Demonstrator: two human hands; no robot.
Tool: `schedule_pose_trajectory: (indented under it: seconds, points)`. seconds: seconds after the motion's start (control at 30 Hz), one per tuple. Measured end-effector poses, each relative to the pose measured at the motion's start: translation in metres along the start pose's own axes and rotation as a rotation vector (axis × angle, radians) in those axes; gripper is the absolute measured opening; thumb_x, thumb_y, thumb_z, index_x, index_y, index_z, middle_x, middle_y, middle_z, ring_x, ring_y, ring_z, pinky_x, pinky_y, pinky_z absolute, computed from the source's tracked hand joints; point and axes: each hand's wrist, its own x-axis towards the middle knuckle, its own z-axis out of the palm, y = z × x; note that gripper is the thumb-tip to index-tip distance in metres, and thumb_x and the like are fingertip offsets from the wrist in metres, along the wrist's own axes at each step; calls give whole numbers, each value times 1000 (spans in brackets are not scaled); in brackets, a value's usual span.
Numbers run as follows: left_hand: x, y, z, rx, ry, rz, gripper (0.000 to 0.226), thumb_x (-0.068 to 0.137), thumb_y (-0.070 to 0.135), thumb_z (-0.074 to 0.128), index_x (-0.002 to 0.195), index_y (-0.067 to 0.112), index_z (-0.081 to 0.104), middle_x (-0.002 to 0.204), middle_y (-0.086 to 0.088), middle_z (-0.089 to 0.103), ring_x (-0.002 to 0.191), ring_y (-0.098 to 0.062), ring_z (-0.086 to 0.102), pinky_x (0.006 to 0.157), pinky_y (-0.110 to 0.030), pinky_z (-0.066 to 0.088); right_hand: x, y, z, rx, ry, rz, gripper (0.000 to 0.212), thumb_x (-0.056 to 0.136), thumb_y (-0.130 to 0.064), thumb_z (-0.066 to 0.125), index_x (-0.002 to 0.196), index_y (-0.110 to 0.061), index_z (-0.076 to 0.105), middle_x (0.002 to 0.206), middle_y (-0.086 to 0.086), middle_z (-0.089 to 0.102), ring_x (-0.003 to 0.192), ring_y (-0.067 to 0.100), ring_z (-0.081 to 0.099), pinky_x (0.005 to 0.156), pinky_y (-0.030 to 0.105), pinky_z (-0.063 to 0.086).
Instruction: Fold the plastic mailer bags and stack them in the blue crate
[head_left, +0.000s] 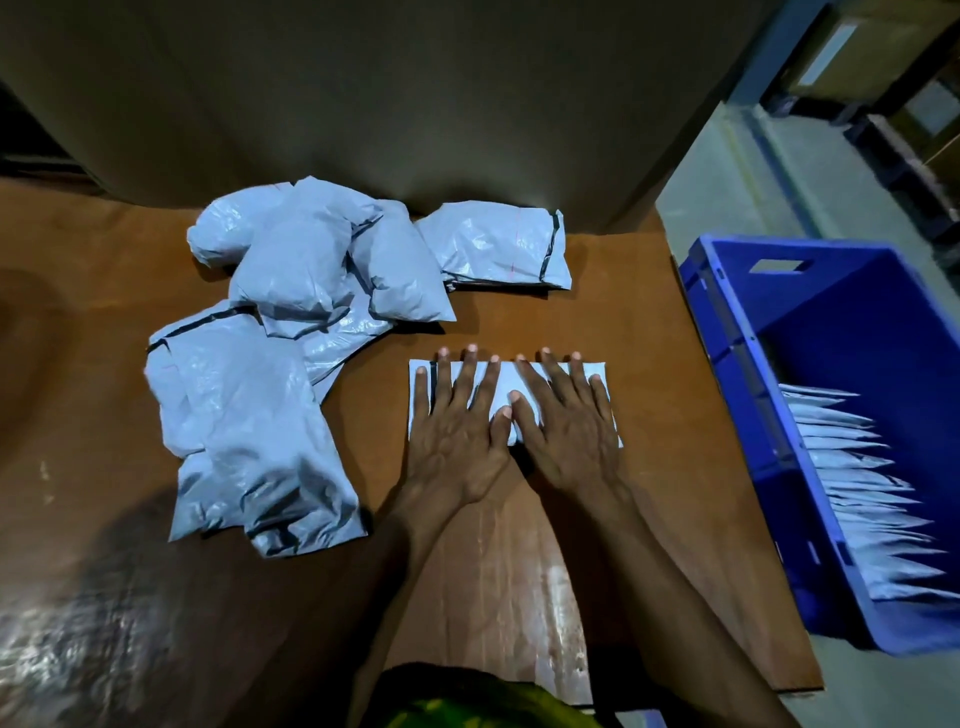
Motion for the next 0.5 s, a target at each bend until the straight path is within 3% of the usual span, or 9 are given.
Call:
schedule_pose_trajectory:
  seconds: [0.13,0.33,0.5]
  points:
    - [13,-1,-3,-4,-57,-24,68,104,52,10,166,24,15,174,-3,4,160,-30,-9,126,-59,0,18,0,-1,-5,-46,51,61,104,-60,23,161,-41,32,172,-6,24,161,23,7,128,46,12]
    - [-9,5,-2,-26,-1,-26,62,108,48,19,166,25,18,174,-2,8,161,-28,-4,127,-57,7,-7,-2,0,12,-1,50,56,108,-57,27,162,-42,29,172,-8,22,162,21,5,129,45,11]
    - [-13,2,-5,-68,-17,-11,62,108,49,22,166,29,15,174,2,1,160,-26,-12,128,-57,-1,-9,-3,2,-10,9,60,55,109,-59,27,162,-45,28,172,-9,22,162,20,5,129,43,10]
